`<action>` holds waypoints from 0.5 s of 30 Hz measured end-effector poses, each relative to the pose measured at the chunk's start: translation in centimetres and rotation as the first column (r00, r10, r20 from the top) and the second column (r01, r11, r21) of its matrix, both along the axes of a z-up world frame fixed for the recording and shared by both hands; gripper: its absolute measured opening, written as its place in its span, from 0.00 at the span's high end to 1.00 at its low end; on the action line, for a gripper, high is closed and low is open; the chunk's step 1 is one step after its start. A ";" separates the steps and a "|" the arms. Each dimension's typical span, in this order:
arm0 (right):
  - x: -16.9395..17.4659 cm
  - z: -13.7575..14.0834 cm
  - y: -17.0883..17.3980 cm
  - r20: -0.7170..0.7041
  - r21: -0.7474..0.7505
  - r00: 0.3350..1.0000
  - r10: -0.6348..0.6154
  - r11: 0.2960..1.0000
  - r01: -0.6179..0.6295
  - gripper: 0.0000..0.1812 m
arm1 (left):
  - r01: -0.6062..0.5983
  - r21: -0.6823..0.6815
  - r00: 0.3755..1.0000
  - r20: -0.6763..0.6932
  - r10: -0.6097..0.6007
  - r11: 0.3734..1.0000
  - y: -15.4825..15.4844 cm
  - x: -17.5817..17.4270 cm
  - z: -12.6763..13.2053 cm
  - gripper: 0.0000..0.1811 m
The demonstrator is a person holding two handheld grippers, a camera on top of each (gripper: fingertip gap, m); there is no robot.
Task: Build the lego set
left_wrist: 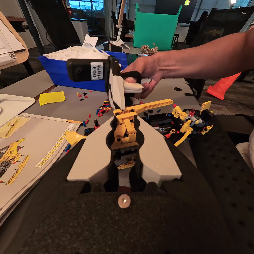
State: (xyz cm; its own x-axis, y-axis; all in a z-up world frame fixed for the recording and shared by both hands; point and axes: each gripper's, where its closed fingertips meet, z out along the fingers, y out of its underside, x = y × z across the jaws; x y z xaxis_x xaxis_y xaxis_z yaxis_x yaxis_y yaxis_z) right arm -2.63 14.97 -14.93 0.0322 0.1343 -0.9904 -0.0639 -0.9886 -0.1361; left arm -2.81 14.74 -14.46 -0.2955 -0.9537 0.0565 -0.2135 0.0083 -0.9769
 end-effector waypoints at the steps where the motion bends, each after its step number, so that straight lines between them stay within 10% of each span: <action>1: 0.0 0.0 0.0 0.007 -0.003 1.000 -0.022 1.000 0.022 0.97 | -0.004 -0.003 1.000 0.002 0.004 1.000 0.0 0.0 0.0 0.86; 15: -0.2 0.3 -1.3 0.058 -0.021 0.992 -0.114 0.993 0.116 0.97 | -0.003 -0.002 1.000 0.002 0.003 1.000 -0.2 -0.3 0.0 0.86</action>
